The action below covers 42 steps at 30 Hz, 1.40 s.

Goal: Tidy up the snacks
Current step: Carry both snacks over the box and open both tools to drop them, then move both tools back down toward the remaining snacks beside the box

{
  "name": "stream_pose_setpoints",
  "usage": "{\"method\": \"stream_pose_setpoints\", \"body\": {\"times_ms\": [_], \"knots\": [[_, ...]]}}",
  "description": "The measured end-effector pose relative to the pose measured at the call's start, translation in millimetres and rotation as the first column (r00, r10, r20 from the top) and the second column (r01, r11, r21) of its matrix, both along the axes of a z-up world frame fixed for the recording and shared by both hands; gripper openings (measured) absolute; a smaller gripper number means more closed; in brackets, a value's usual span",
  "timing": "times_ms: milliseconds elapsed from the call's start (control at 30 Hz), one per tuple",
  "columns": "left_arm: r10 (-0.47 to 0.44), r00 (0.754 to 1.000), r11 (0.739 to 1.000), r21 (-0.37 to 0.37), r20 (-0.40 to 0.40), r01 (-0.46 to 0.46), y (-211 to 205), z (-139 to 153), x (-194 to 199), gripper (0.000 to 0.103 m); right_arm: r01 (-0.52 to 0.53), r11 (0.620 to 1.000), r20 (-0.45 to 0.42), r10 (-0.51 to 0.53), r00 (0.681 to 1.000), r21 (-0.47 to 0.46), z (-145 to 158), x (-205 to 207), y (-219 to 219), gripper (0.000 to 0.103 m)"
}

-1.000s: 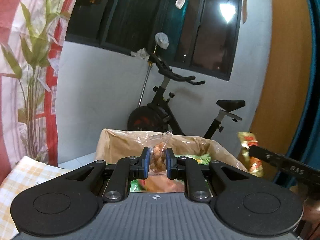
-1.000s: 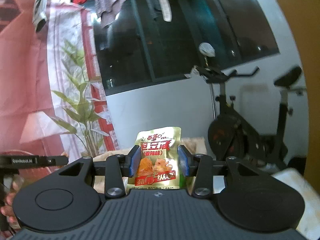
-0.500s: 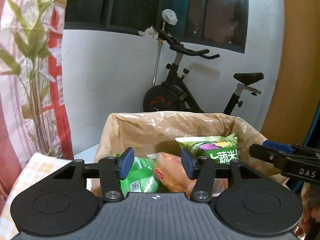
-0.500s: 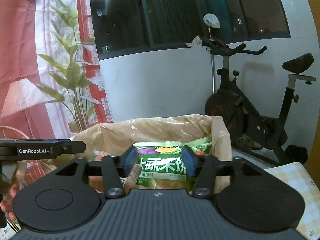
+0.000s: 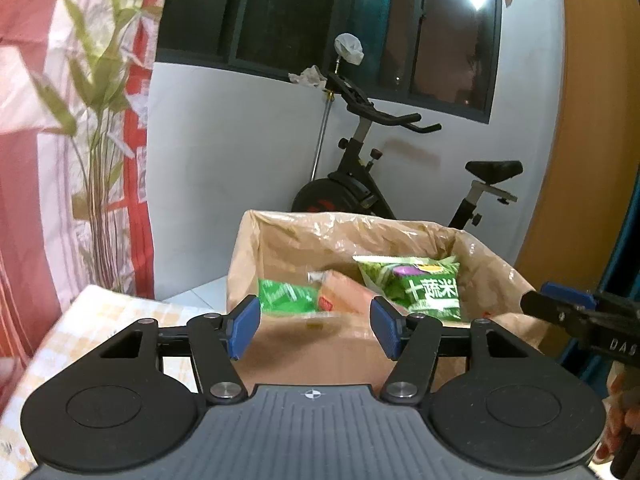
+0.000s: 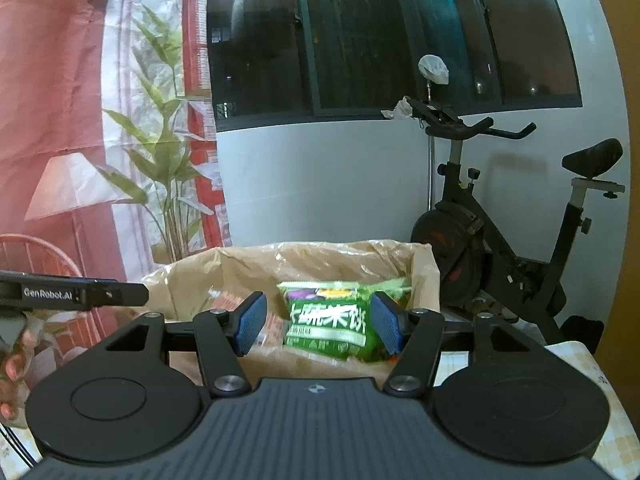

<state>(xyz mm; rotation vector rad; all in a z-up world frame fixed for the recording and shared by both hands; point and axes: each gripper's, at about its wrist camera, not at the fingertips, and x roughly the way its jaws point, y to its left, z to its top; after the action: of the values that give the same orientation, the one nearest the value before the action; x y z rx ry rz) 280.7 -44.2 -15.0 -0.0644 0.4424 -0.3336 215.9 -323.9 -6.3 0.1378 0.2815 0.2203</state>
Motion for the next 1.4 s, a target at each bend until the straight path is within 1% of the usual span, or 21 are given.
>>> {"method": "stream_pose_setpoints", "body": {"times_ms": [200, 300, 367, 533, 633, 800, 967, 1067, 1200, 1400], "knots": [[0.028, 1.0, 1.0, 0.002, -0.015, -0.028, 11, -15, -20, 0.063, -0.006, 1.0, 0.012, 0.007, 1.0, -0.021, -15, -29, 1, 0.061], [0.046, 0.998, 0.999, -0.011, -0.03, -0.046, 16, -25, -28, 0.063, -0.008, 0.999, 0.003, 0.008, 1.0, -0.032, -26, -39, 1, 0.061], [0.056, 0.997, 0.998, -0.018, -0.05, -0.057, 18, -35, -32, 0.063, -0.01, 0.999, -0.017, 0.009, 1.0, -0.035, -34, -42, 0, 0.061], [0.079, 0.992, 0.997, 0.02, -0.1, -0.077, 19, -61, -39, 0.063, -0.003, 1.0, -0.073, 0.001, 0.997, -0.021, -58, -47, -3, 0.061], [0.083, 0.989, 0.996, 0.023, -0.126, -0.08, 21, -72, -41, 0.063, 0.011, 1.0, -0.109, -0.013, 0.994, -0.014, -71, -50, -8, 0.061], [0.089, 0.982, 0.996, 0.02, -0.167, -0.087, 24, -87, -41, 0.062, 0.032, 0.999, -0.21, -0.036, 0.977, -0.019, -100, -50, -15, 0.061], [0.091, 0.976, 0.996, 0.014, -0.196, -0.09, 22, -99, -46, 0.062, 0.037, 0.998, -0.332, -0.048, 0.942, -0.041, -130, -47, -10, 0.061], [0.09, 0.972, 0.996, 0.015, -0.216, -0.088, 21, -107, -51, 0.062, 0.035, 0.998, -0.365, -0.051, 0.93, -0.049, -142, -44, -7, 0.061], [0.088, 0.966, 0.996, 0.019, -0.242, -0.086, 20, -114, -52, 0.062, 0.034, 0.999, -0.404, -0.044, 0.914, -0.032, -154, -30, -4, 0.059], [0.095, 0.961, 0.995, 0.02, -0.259, -0.093, 21, -119, -55, 0.062, 0.017, 0.997, -0.446, -0.049, 0.894, -0.075, -169, -9, 12, 0.059]]}}
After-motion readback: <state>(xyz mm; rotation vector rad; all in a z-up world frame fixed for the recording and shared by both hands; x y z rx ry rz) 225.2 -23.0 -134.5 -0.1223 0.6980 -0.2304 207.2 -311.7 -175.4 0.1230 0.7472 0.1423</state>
